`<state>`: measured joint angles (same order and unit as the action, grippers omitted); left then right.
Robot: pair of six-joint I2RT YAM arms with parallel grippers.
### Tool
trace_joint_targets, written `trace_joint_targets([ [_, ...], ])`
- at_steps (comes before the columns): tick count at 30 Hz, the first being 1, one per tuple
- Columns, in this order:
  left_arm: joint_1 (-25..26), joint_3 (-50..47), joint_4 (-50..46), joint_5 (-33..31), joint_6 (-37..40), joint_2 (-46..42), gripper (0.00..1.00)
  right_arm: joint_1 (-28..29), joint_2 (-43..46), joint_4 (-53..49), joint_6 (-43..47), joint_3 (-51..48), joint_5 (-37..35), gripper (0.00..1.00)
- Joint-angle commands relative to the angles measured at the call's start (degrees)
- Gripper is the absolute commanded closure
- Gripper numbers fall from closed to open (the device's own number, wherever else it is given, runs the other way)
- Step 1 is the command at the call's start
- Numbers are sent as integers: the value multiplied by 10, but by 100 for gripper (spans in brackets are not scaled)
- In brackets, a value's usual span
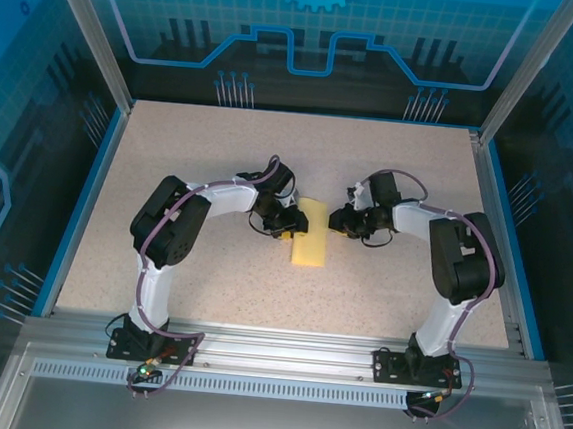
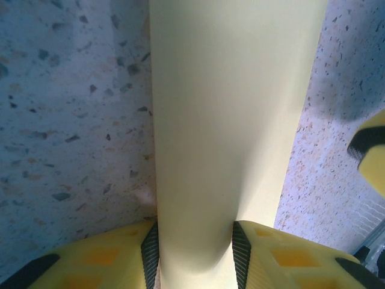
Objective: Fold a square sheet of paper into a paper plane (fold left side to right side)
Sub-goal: First fold in half a square sheet of paper at the center of the table, then hold the square sheet of paper at the center of the table, then first fold the square sheet of paper in half at the center of the table.
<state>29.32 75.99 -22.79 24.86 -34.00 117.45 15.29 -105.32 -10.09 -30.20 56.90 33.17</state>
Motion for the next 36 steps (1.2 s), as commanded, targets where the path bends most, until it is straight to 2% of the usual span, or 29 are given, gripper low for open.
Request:
trace_joint_targets([
  [1,4,3,-24,-28,9,21,59,21,-31,12,-15,21,27,81],
  [13,4,3,-27,-28,12,13,59,31,-78,-38,-6,36,-12,82],
  [23,-4,-4,-73,-72,42,-114,45,31,-95,-74,7,44,-34,82],
  [27,-2,-12,-45,-27,46,-136,48,31,-97,-79,10,47,-40,82],
  [32,12,-13,17,58,31,-100,55,33,-97,-83,12,50,-41,82],
  [36,16,-5,38,72,19,-62,59,34,-98,-83,11,50,-40,82],
])
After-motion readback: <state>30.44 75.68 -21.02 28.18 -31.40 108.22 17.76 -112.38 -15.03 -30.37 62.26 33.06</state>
